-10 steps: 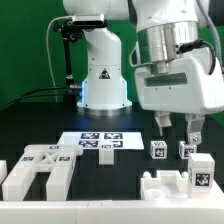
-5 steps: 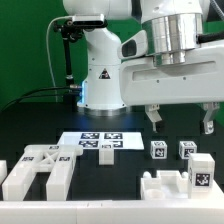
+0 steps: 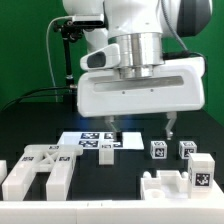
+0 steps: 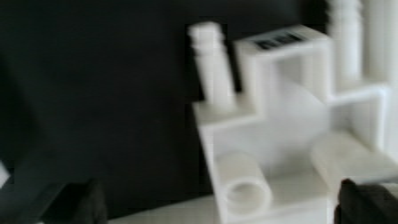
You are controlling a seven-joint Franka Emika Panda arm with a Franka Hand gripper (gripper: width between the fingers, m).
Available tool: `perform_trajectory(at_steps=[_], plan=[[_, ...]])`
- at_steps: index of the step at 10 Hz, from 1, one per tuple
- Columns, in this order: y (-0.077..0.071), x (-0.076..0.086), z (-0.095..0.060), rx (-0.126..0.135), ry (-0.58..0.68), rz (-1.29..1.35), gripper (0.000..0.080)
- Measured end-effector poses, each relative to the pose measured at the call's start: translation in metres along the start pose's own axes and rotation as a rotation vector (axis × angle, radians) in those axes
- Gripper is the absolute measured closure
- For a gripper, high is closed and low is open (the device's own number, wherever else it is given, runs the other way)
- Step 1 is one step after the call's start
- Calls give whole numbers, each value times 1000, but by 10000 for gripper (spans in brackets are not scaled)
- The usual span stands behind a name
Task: Assemble chair
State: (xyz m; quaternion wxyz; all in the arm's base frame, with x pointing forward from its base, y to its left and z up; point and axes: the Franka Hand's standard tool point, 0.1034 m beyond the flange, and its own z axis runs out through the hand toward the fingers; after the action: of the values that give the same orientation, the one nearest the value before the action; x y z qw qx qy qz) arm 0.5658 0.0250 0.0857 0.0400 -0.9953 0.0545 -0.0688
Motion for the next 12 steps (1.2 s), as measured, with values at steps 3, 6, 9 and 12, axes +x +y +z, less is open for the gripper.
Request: perform_trajectory(at_steps=[3,6,9,12], plan=[[14,-10,6,-38,7,-175,150],[16,-14,8,-34,-17,-193,151],[46,-51,4,-39,-361,-210,150],[47,-64,3,-33,-568,-183,151]])
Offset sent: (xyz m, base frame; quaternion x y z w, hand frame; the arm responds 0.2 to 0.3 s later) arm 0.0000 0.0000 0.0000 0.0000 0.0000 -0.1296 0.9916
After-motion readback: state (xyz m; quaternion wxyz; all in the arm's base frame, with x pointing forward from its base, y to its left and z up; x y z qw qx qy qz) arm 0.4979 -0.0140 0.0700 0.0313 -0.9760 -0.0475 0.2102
